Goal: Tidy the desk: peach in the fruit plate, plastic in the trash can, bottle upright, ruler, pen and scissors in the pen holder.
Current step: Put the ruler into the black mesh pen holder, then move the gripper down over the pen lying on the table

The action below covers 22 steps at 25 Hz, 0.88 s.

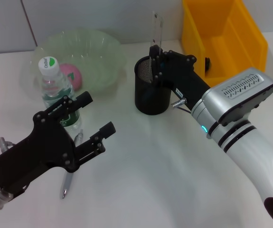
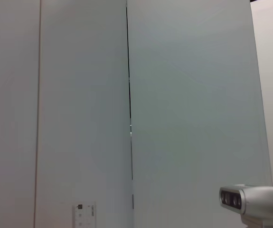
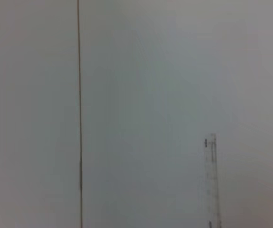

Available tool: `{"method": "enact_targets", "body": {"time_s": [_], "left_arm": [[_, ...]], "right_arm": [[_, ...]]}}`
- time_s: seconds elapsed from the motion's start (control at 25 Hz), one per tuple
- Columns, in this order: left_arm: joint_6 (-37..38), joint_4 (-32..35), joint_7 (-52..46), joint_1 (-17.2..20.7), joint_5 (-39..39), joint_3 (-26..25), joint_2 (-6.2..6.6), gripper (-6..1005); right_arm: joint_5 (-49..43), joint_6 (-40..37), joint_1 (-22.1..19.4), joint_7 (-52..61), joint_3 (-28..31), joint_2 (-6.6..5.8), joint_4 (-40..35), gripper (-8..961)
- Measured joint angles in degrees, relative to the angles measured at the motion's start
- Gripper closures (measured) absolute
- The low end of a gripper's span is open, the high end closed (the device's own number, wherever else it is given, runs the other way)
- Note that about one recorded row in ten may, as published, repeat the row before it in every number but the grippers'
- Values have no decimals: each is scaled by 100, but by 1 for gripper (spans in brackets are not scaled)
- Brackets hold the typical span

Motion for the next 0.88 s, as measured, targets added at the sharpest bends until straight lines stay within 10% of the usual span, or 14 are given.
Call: {"method": "enact_targets", "body": {"time_s": [0.36,0.88], "left_arm": [[56,-19,-41,-63,-2,19,20,268],[26,65,-801,-9,-1,-55,193,265]], "right_arm": [[-8,-154,-126,77,1,-10,66,794],[-1766,-3086,-978,3199,59,-404,-1001,380]]}}
